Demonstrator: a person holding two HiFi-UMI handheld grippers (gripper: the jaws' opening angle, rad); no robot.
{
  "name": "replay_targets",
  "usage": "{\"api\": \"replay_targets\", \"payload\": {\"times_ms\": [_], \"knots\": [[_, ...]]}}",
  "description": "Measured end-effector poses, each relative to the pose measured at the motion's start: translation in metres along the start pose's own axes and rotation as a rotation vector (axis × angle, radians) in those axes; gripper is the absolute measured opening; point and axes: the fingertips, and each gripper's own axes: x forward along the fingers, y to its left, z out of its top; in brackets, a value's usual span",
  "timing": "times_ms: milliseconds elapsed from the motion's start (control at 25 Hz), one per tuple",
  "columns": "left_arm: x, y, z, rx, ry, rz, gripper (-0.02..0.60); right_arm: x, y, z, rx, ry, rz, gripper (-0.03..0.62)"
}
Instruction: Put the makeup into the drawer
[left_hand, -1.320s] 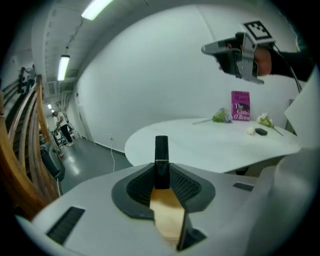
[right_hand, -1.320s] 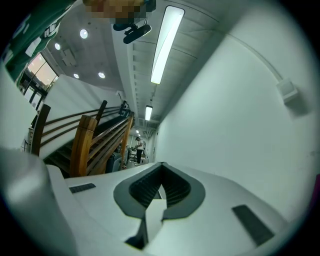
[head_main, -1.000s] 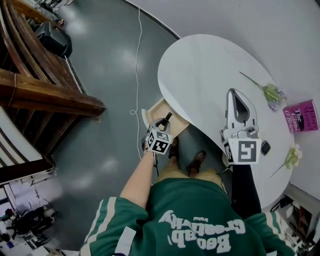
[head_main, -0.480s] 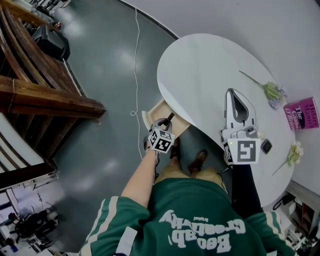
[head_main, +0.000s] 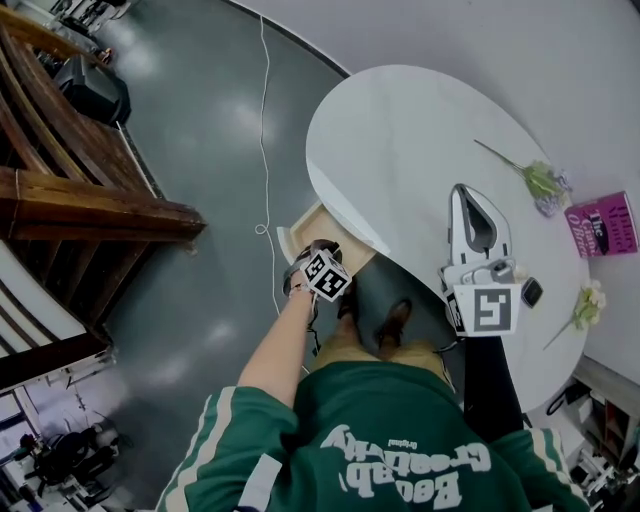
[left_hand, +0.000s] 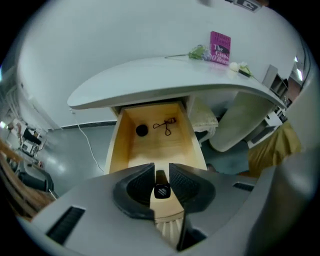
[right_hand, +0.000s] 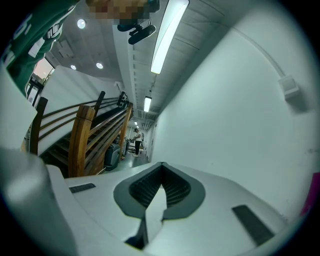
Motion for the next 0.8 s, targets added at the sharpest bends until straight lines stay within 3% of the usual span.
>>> {"api": "replay_targets", "payload": {"times_ms": [120, 160, 240, 560, 800], "knots": [[0.017, -0.004, 0.001, 0.129, 0.041, -0.022, 0.089, -0.006, -0.003, -0.012, -0.014, 0.038, -0.002, -0.003], [0.021, -0.004, 0.002, 0.158, 0.045, -0.023, 0.038, -0.007, -0.004, -0.015, -0.015, 0.046, -0.005, -0.003], [0.028, -0.002, 0.004, 0.189, 0.051, -0.030, 0.019, -0.008, -0.006, -0.020, -0.016, 0.060, -0.011, -0.003], [0.036, 0.000, 0.001, 0.152, 0.074, -0.051, 0.017, -0.005, -0.012, -0.029, -0.008, 0.075, -0.021, -0.003], [0.027, 0.003, 0.007, 0.161, 0.031, -0.022, 0.020, 0.000, -0.010, -0.025, -0.006, 0.065, -0.020, -0.003]]}}
